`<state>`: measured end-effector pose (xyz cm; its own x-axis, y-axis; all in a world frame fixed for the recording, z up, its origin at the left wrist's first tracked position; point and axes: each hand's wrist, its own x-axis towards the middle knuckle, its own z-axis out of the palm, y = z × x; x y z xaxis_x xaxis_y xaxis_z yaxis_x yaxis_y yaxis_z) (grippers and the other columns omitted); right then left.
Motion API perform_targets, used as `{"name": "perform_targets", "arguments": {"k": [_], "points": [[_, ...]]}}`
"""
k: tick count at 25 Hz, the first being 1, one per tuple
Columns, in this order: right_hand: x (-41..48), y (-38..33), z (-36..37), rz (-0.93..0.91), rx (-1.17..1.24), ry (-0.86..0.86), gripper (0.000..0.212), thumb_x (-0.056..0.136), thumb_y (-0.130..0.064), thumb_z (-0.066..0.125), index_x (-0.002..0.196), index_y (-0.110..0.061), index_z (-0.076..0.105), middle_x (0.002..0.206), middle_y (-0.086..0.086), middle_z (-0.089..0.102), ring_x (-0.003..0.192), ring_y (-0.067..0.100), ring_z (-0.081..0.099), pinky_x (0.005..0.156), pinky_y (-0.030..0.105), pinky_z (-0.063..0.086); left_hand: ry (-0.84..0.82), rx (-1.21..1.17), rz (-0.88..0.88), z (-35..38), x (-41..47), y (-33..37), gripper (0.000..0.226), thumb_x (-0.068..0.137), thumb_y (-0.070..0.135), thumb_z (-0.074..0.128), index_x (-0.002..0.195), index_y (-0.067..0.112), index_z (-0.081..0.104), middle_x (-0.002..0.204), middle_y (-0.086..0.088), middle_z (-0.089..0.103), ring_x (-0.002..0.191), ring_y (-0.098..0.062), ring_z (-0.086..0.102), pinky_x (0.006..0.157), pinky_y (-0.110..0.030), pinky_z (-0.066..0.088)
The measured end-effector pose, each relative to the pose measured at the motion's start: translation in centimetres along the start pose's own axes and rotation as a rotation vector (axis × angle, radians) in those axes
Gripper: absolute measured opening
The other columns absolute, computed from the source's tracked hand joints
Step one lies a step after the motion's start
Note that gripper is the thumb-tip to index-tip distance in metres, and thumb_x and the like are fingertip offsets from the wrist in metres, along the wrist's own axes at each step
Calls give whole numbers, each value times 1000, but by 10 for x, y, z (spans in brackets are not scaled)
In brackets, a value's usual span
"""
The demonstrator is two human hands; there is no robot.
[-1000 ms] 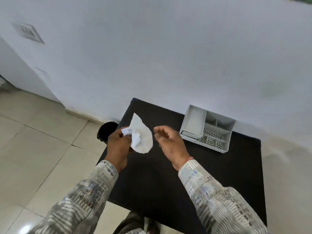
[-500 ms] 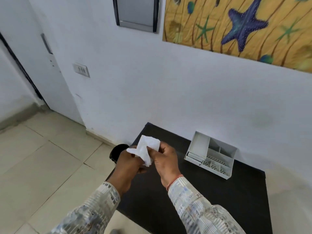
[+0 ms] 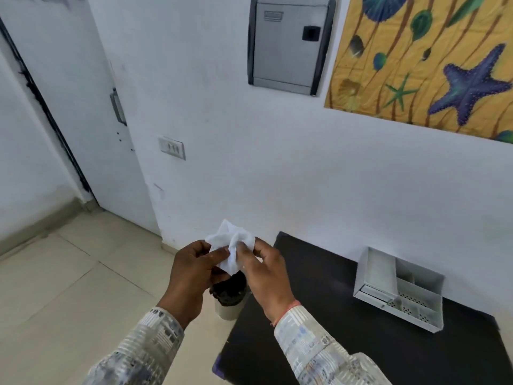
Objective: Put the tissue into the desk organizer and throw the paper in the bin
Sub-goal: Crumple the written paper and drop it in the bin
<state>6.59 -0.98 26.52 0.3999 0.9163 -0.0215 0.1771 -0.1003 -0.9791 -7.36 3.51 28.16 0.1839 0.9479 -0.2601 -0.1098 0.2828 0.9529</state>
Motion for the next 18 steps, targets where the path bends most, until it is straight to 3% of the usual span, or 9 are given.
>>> {"name": "perform_targets", "arguments": {"k": [2,5,7,11,15,18], "points": [[4,-7,35,-29,-50,-72,35,92,-59,68,116,-34,74,113,-12,74,110,11,70,95,34,62,-2,37,-4,-39,21,14,9,92,4,77,100,2,80,92,-18,83,80,-33,82,72,-41,68],[14,-21,88,-98,-287,-106,52,83,-68,71,125,-38,66,118,-20,70,112,4,65,95,25,57,-17,90,-29,-95,58,27,10,91,2,76,98,-5,76,93,-23,82,78,-33,80,72,-42,67],[24,-24,116,-121,-373,-45,50,87,-66,67,129,-41,61,116,-20,71,110,5,66,95,31,59,-44,135,-45,-121,77,32,13,90,4,77,92,-6,69,91,-25,81,72,-32,78,67,-40,66],[38,-20,141,-185,-572,31,50,99,-59,57,147,-46,49,124,-14,70,115,8,61,104,39,55,-103,177,-78,-135,108,35,25,89,0,74,73,8,57,72,-20,72,56,-24,67,51,-31,55],[68,-14,143,-248,-714,28,51,101,-54,56,150,-39,53,129,-8,70,120,12,61,113,38,46,-139,97,-206,-123,170,29,11,90,-1,68,81,3,63,75,-20,69,58,-25,65,58,-33,59],[108,8,135,-274,-814,129,46,96,-52,59,140,-40,63,117,-10,75,112,13,66,108,40,48,-215,94,-316,-100,217,25,7,89,2,69,84,0,73,75,-19,75,62,-26,70,64,-37,62]]}}
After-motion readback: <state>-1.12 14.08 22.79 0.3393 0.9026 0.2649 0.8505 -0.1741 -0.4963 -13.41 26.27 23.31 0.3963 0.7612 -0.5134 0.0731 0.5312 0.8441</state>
